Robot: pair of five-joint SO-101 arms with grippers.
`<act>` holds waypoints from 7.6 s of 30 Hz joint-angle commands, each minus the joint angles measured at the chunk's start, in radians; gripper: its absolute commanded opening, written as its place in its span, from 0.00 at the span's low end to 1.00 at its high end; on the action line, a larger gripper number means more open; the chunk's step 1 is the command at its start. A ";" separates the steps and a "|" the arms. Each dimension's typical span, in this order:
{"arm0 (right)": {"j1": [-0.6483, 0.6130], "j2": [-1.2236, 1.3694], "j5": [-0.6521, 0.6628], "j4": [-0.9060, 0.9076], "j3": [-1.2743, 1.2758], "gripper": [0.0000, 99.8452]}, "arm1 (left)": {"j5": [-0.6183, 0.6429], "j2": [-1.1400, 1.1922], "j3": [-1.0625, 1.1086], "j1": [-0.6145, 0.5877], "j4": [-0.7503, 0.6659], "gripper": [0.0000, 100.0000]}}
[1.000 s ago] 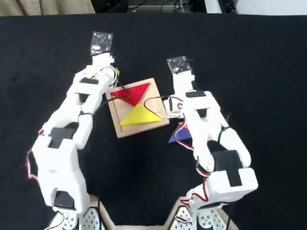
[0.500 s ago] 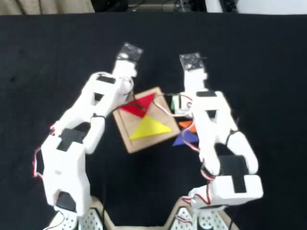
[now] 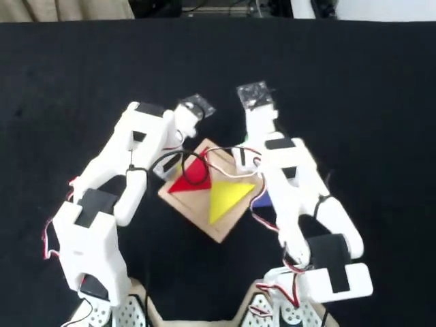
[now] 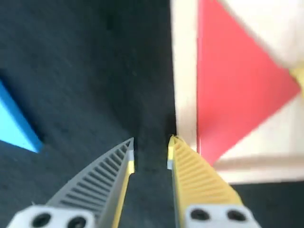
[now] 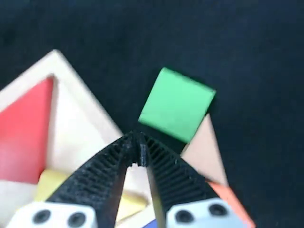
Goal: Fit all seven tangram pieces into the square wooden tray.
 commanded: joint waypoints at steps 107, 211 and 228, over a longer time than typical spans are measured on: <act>-0.206 0.364 1.218 0.601 -0.677 0.31 | 0.578 -1.163 1.256 -0.424 -0.904 0.10; -0.450 0.232 0.582 0.575 -0.371 0.01 | 0.586 -1.172 1.299 -0.519 -0.977 0.10; -0.479 0.231 0.439 0.479 -0.507 0.01 | 0.586 -1.172 1.297 -0.519 -0.979 0.10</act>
